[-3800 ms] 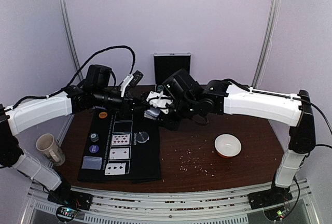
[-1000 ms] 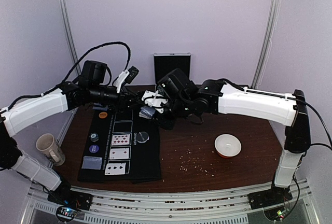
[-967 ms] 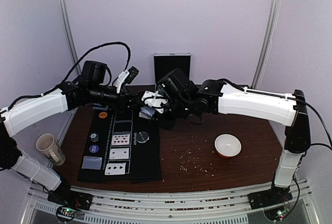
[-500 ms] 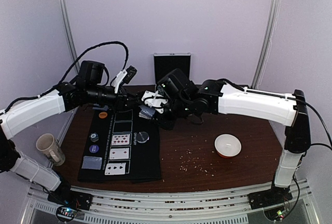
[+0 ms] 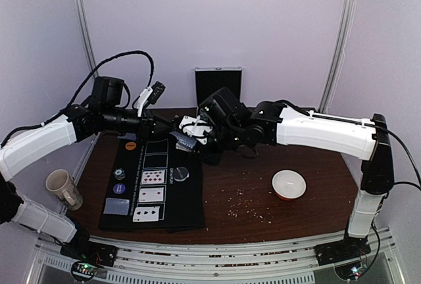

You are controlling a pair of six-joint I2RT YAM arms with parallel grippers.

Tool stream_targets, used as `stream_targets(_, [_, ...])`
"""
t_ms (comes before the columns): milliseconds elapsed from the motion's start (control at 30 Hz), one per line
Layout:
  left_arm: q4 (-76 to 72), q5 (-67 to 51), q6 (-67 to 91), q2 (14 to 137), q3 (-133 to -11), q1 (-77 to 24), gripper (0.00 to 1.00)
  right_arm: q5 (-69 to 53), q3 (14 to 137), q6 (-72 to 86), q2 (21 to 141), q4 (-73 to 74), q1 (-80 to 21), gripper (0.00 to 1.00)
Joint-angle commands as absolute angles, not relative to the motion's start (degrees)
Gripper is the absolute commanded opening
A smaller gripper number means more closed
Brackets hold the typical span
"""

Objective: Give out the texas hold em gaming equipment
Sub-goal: Pick up the poker card from the face-down deck piles, then place the poker card in the community card area.

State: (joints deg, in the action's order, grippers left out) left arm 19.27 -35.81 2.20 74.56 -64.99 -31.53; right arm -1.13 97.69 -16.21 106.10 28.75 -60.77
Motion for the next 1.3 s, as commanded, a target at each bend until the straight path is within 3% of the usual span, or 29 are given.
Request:
stream_targets(0, [15.2, -40.6, 3.9, 72.9, -63.7, -29.6, 0.00, -1.0, 97.9, -16.3, 106.1, 28.9, -61.2, 0.47])
stream_targets(533, [12.9, -47.7, 8.9, 70.4, -63.5, -22.8, 0.00, 0.2, 97.1, -16.2, 105.9, 28.9, -61.0, 0.46])
stream_targets(833, [13.9, -48.8, 13.7, 70.2, -64.5, -12.6, 0.00, 0.4, 96.5, -16.2, 105.9, 29.0, -61.0, 0.46])
stream_targets(1267, [5.4, -42.1, 23.9, 89.3, -55.2, -5.6, 0.00, 0.3, 94.9, -16.0, 104.6, 28.4, -61.0, 0.46])
